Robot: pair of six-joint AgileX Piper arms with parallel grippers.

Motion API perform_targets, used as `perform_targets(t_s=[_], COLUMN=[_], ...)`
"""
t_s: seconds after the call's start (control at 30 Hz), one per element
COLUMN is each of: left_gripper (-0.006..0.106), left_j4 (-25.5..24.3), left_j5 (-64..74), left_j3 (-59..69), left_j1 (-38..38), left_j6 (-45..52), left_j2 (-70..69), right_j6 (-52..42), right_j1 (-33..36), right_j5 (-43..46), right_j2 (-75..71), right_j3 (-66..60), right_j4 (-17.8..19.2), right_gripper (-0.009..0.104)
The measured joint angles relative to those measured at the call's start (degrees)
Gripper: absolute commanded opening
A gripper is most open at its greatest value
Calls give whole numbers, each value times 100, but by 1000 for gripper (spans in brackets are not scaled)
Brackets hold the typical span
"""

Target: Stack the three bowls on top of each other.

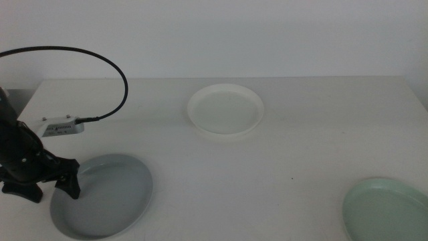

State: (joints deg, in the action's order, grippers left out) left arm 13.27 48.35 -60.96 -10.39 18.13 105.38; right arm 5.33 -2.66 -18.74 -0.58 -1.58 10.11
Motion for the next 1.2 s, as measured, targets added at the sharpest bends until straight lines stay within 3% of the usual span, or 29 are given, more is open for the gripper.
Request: perform_targets(t_s=[0.13,0.43,0.7,0.93,1.2], left_gripper=[69,1,0,0,0], left_j4=[-21,30,195,577,619], left_j5=[0,55,297,472,870], left_j3=[-5,-5,7,3,-711], left_j1=[0,0,6,135,1299], left_j6=[7,7,25,-35,-714], left_j2=[11,54,-126,-1089,-1311], right_j6=[0,0,0,0,0], right_j1=[0,0,0,0,0], right_j5=[0,0,0,0,0], right_j2=[0,0,0,0,0], right_j3=[0,0,0,0,0], right_j4=[0,0,0,0,0], right_gripper=[54,54,54,54,54])
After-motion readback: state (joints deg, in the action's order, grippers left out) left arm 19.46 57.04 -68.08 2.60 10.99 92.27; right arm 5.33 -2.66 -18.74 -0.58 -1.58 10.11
